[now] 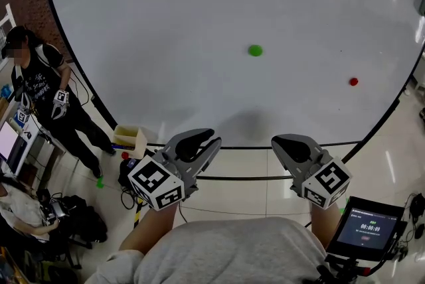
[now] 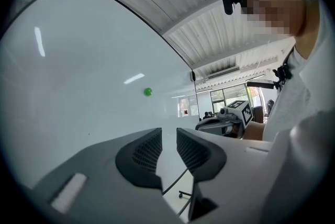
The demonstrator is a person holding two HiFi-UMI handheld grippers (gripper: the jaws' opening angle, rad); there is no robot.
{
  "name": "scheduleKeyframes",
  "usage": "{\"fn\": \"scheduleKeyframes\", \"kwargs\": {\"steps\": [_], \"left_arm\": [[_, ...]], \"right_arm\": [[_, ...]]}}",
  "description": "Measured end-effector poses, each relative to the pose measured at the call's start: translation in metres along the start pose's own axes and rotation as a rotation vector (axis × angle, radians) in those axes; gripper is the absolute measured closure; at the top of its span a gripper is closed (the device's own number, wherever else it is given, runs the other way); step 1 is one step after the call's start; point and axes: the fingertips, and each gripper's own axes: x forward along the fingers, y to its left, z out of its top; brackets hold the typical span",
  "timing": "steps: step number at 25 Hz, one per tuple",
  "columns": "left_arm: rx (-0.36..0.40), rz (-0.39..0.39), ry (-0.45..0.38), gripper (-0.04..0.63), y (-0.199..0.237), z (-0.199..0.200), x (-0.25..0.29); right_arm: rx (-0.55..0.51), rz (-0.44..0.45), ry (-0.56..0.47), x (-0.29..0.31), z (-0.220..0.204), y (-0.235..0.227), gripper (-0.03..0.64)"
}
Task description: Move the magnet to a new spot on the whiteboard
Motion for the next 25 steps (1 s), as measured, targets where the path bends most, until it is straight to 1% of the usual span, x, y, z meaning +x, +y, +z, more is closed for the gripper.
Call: {"fn": "scheduleKeyframes", "kwargs": {"steps": [14, 25], "left_arm": [[-0.01, 0.005, 0.016, 0.532, -0.001, -0.005, 0.0], [-0.018, 0.002, 0.029, 0.532, -0.003, -0.011, 0.004]], "right_arm": [[0.009, 0.016, -0.01, 0.003, 0.002, 0.002, 0.614], [0.024, 0.009, -0.002, 0.002, -0.004, 0.001, 0.614]]}}
